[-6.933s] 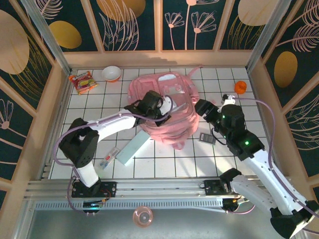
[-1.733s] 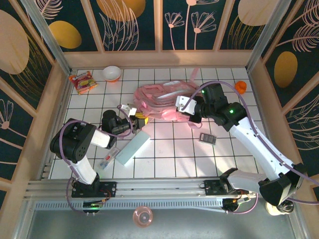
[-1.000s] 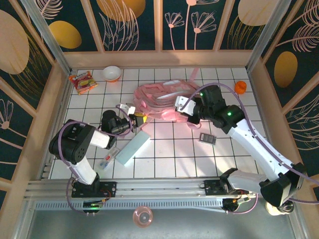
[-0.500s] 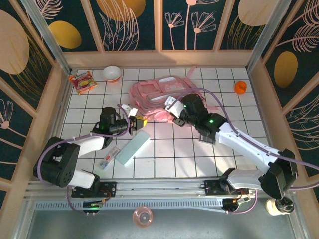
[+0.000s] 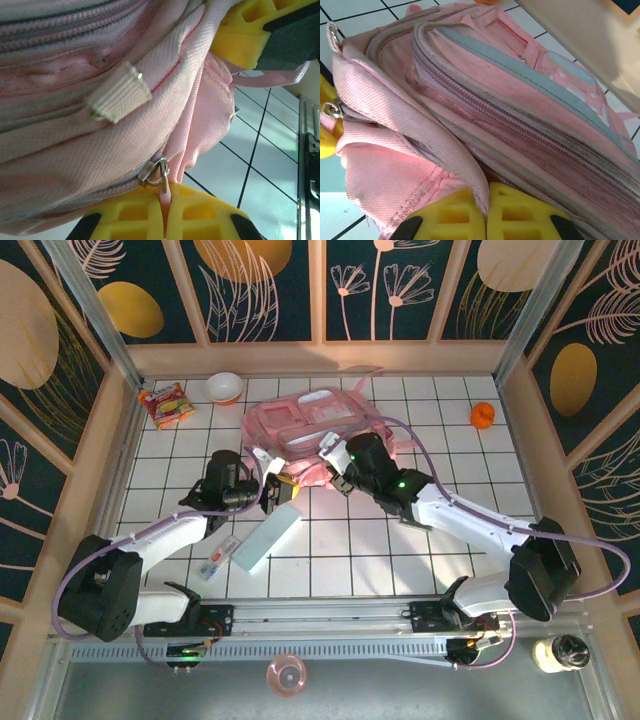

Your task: Pack books, pencil case, and school supplies into a backpack

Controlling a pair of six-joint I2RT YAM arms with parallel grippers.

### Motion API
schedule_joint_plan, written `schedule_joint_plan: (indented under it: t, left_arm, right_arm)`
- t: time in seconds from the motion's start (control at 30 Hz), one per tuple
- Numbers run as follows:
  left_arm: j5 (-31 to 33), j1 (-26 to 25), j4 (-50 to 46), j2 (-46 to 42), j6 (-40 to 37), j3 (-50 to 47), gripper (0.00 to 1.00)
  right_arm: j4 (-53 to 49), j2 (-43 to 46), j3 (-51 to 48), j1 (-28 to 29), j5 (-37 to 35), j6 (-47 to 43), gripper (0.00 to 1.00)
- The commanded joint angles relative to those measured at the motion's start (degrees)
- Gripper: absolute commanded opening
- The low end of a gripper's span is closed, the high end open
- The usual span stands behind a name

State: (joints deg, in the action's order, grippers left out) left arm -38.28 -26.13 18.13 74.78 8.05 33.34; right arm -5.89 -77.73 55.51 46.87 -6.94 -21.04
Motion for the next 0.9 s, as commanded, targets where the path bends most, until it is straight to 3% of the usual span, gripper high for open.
schedule_joint_plan:
  t: [0.0,0.07,0.17,0.23,0.37,0.53,0.67,0.87]
  left_arm:
    - [-0.5,-2.9,0.5,0.3,2.0,3.9,0.0]
    - [4.9,-2.9,0.4,1.0,3.0,3.7,0.0]
    - [12.5,-2.8,0.2,3.0,5.0,3.3,0.0]
    - [13.3,-2.9,0.6,4.5,7.0,2.7,0.0]
    - [13.7,-2.9,3.6,5.2,10.8,-0.8,0.0]
    - [13.2,-2.9,1.0,5.5,9.1,-1.6,0.0]
    - [13.1,-2.9,-1.6,5.9,6.8,-1.3,0.0]
    - [12.4,-3.0,-0.9,6.8,7.3,-1.6,0.0]
  right_arm:
    - [9.4,-0.1,-0.9,0.9,-2.1,6.5,0.0]
    - [8.9,1.9,-2.6,0.2,-1.0,8.7,0.05]
    - [4.3,6.1,-3.5,-2.4,5.6,15.1,0.32]
    - [1.9,9.8,-4.7,-4.5,6.9,22.6,0.44]
    - [-5.4,16.5,-7.7,-12.0,7.3,39.4,0.58]
    - [-13.7,17.2,-11.5,-20.1,17.4,57.3,0.58]
    - [-8.4,15.7,-17.8,-20.6,25.4,68.8,0.57]
    - [-2.6,14.0,-22.8,-20.7,24.0,74.7,0.59]
